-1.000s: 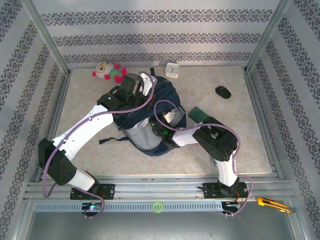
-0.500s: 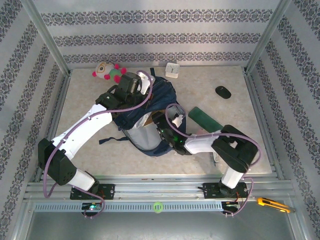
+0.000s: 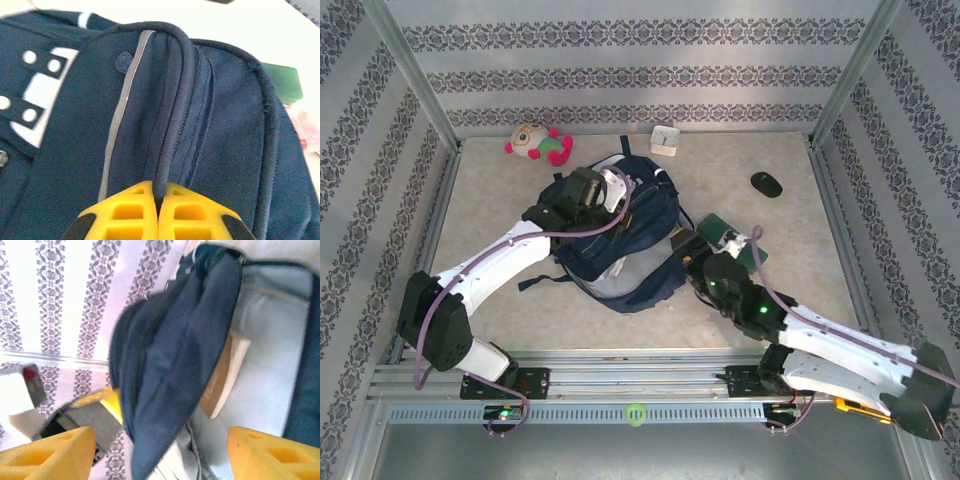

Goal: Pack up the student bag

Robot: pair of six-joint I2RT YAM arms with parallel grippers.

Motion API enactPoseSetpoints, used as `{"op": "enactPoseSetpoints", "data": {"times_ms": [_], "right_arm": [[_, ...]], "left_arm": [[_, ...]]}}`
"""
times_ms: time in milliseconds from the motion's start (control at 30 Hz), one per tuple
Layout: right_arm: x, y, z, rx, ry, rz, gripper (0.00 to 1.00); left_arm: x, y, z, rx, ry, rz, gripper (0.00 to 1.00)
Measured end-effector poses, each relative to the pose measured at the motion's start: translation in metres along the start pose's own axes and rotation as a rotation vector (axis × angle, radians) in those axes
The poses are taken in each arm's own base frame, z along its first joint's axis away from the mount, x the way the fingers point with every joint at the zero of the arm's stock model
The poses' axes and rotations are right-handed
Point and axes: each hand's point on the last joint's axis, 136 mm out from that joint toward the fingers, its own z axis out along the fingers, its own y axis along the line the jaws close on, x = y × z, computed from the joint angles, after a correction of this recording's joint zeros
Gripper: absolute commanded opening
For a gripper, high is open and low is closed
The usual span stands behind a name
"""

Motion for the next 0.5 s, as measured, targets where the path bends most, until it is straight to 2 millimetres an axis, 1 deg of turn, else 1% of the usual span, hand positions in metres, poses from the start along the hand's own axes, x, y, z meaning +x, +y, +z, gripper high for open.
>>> {"op": "enactPoseSetpoints", "data": {"times_ms": [33, 67, 133, 167, 233, 333, 400, 500], "right_arm": [[-0.007, -0.004, -0.003, 0.020, -0.010, -0.027, 0.69], [-0.012, -0.007, -0.006, 0.040, -0.016, -0.058, 0.69], [-0.018, -0.013, -0.007, 0.085, -0.011, -0.135, 0.70], [-0.019, -0.015, -0.007, 0.101, -0.005, -0.173, 0.69], [-0.018, -0.015, -0.006, 0.125, 0.025, -0.264, 0.69], [-0.011, -0.010, 0.001, 0.123, 0.095, -0.433, 0.68], [0.000, -0.005, 0.007, 0.107, 0.166, -0.570, 0.68], [0.023, 0.006, 0.016, 0.057, 0.291, -0.821, 0.70]], "left_arm": [[0.007, -0.003, 0.004, 0.020, 0.010, -0.005, 0.07], [0.014, -0.005, 0.007, 0.036, 0.020, -0.009, 0.15], [0.028, -0.011, 0.012, 0.069, 0.044, -0.023, 0.42], [0.034, -0.014, 0.014, 0.080, 0.058, -0.028, 0.51], [0.043, -0.016, 0.018, 0.097, 0.084, -0.057, 0.66], [0.043, -0.013, 0.018, 0.097, 0.087, -0.096, 0.77], [0.041, -0.006, 0.014, 0.088, 0.078, -0.143, 0.81], [0.029, 0.027, -0.002, 0.030, 0.028, -0.257, 0.83]]}}
